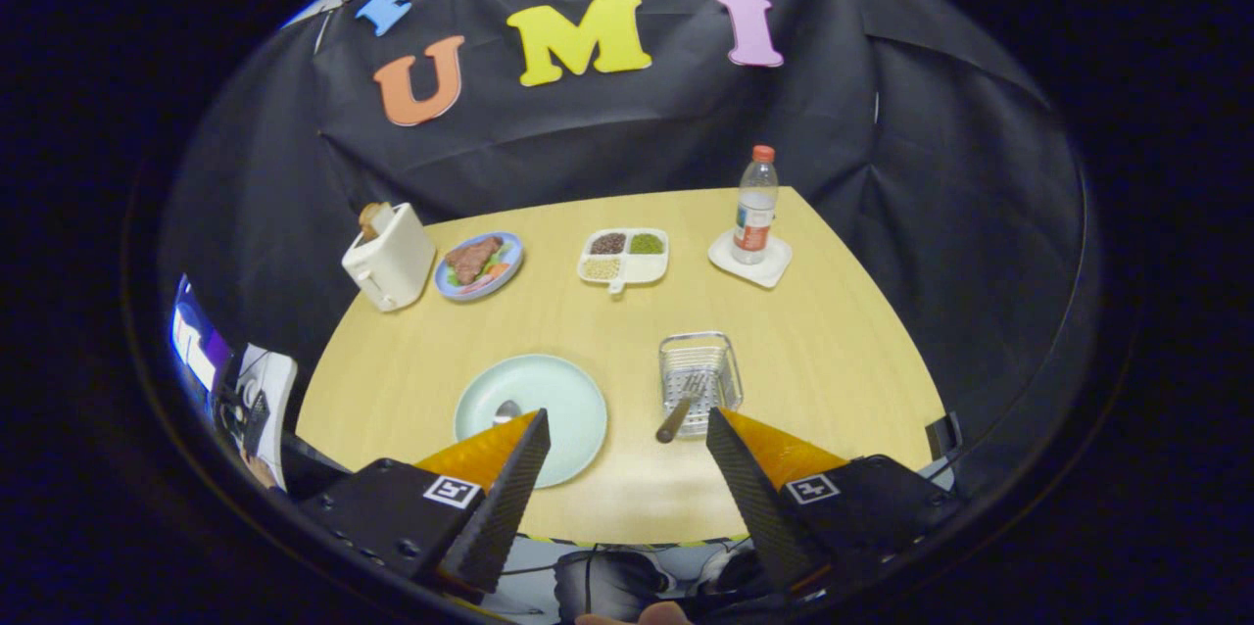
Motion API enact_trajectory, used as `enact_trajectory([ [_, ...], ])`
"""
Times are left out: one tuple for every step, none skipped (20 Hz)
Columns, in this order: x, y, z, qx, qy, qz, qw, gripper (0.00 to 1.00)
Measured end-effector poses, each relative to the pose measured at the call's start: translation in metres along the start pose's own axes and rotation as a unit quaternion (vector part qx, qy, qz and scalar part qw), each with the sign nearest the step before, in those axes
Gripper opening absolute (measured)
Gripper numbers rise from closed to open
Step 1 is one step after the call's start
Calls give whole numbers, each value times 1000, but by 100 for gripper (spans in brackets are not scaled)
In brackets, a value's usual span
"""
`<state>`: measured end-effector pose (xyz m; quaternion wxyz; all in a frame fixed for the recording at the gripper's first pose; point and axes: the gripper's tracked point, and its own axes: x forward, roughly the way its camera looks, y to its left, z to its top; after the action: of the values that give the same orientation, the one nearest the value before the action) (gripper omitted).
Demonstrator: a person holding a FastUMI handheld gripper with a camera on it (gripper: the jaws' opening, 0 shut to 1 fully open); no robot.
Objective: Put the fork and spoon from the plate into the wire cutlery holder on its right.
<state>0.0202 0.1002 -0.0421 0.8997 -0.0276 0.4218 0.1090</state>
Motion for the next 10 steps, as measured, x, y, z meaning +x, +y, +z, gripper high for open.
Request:
enact_trajectory([
  [0,10,-7,-6,1,4,1000,97],
  [2,24,-18,-10,8,13,1000,97],
  [4,36,-27,-10,15,22,1000,97],
  [8,47,-34,-9,20,28,999,97],
  [12,55,-41,-9,23,29,999,97],
  [17,63,-47,-9,26,29,999,97],
  [22,74,-56,-9,29,32,999,97],
  [27,85,-63,-11,34,36,999,97],
  [33,95,-70,-13,39,39,998,97],
  [39,104,-77,-15,45,42,998,97],
])
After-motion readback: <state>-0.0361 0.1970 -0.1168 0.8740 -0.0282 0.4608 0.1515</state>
